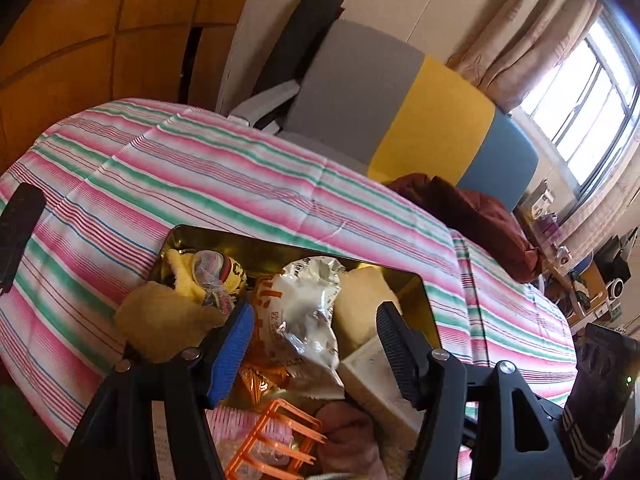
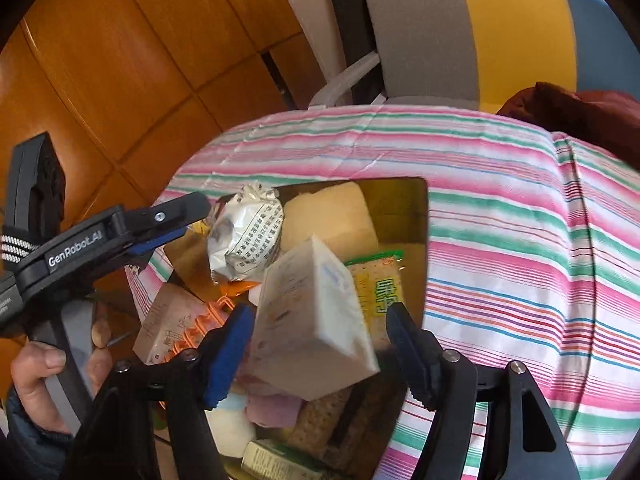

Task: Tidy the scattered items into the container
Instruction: 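Release the snack bag with the left tool while the right tool drops the white box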

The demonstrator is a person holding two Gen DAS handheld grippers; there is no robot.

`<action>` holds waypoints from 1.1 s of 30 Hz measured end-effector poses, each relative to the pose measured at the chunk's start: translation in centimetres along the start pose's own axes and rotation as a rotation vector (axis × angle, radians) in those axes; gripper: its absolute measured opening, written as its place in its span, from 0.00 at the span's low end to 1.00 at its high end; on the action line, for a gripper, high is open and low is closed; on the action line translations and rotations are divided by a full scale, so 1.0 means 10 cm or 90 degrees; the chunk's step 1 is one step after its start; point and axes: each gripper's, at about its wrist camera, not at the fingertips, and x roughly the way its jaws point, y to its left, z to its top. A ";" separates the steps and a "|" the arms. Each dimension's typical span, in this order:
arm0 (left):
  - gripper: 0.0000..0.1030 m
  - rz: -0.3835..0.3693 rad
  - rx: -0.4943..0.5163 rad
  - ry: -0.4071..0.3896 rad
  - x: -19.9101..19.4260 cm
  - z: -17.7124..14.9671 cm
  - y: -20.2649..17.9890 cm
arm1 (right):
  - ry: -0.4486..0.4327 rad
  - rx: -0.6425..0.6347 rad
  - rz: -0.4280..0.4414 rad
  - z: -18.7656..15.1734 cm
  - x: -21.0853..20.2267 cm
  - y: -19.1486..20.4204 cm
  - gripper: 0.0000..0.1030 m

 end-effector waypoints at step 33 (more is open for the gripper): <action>0.51 0.145 0.112 -0.019 0.06 -0.27 -0.31 | 0.036 -0.089 -0.010 -0.22 0.21 0.26 0.34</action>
